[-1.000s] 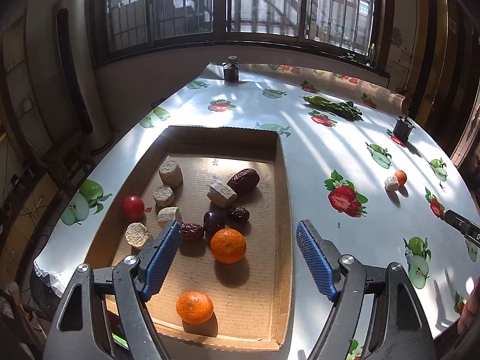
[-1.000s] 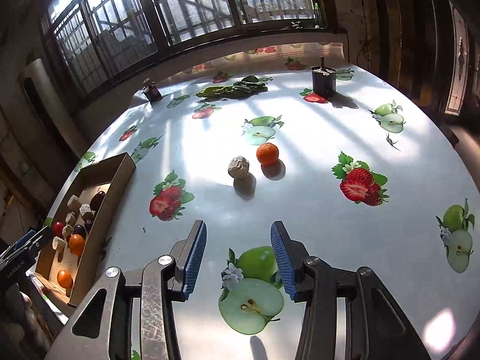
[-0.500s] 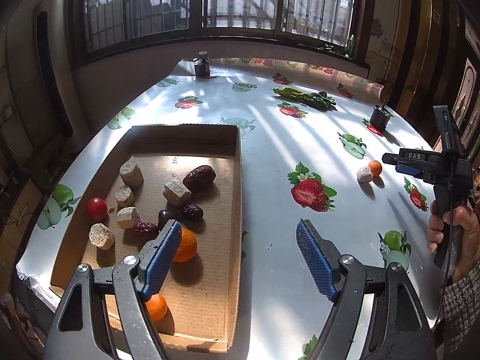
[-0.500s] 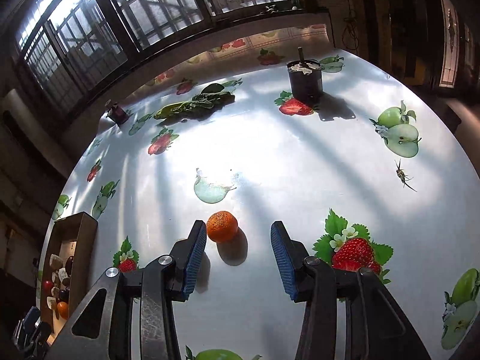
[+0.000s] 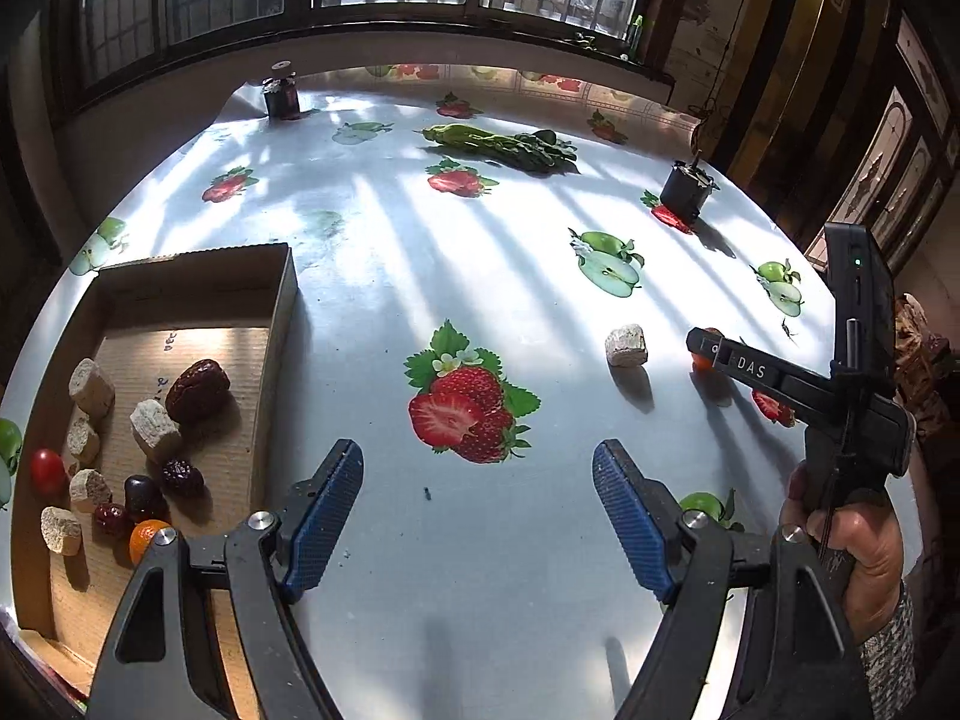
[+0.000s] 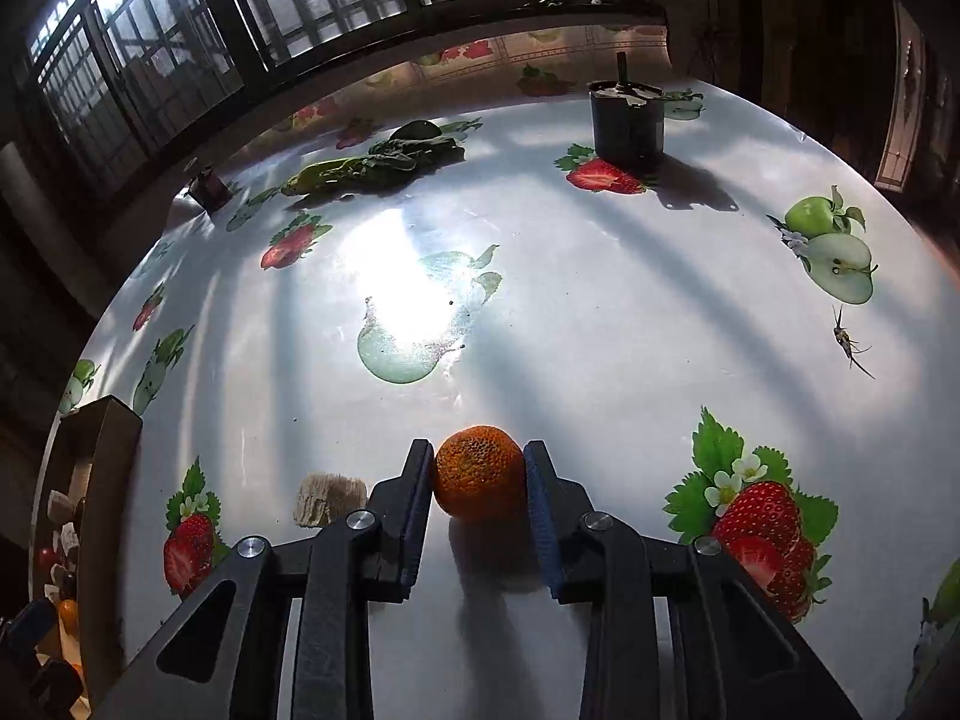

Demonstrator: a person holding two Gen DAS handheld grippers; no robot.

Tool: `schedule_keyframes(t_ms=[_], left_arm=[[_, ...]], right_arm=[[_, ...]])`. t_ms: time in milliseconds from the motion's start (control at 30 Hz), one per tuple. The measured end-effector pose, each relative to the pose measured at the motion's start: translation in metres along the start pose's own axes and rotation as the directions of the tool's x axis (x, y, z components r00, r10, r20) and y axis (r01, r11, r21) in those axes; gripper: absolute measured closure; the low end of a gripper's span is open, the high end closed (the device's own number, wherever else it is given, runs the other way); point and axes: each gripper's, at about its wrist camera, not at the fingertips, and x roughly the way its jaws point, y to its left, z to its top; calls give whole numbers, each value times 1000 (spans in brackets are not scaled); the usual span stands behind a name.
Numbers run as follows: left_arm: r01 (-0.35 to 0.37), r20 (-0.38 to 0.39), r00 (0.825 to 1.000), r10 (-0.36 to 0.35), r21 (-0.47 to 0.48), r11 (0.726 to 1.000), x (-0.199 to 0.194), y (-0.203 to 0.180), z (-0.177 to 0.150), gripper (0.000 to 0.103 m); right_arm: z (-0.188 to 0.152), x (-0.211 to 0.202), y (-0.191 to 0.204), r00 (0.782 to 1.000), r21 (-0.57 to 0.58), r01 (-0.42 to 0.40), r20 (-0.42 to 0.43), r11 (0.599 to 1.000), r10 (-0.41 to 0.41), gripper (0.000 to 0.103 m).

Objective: Organize fruits
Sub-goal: 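Grasp the white bread cube with the left gripper while the right grasps the tangerine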

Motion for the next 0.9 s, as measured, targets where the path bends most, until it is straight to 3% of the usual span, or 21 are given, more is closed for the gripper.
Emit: schedule_keyframes(t_ms=[67, 200, 333, 467, 533, 633, 900], left_arm=[[6, -14, 1000, -6, 22, 1000, 20, -17, 11, 25], [91, -55, 994, -90, 10, 996, 66, -44, 33, 25], [99, -73, 992, -99, -10, 995, 104, -56, 44, 25], [128, -56, 990, -128, -2, 992, 114, -61, 47, 27], [125, -34, 992, -124, 37, 991, 114, -65, 45, 48], [160, -24, 987, -159, 52, 986, 116, -68, 44, 66], [212, 5, 977, -213, 56, 976, 115, -63, 40, 65]], right_arm=[[-6, -3, -13, 1000, 11, 14, -6, 1000, -13, 70], [-12, -10, -39, 994, 104, -107, 1, 989, 107, 70], [-10, -18, -46, 994, 126, -112, 25, 986, 110, 70], [-8, -17, -44, 993, 121, -115, 15, 986, 114, 70], [-9, -15, -43, 993, 120, -120, 3, 986, 121, 70], [-11, -12, -40, 992, 119, -125, -7, 985, 127, 70], [-13, -9, -36, 992, 118, -123, -5, 985, 124, 70]])
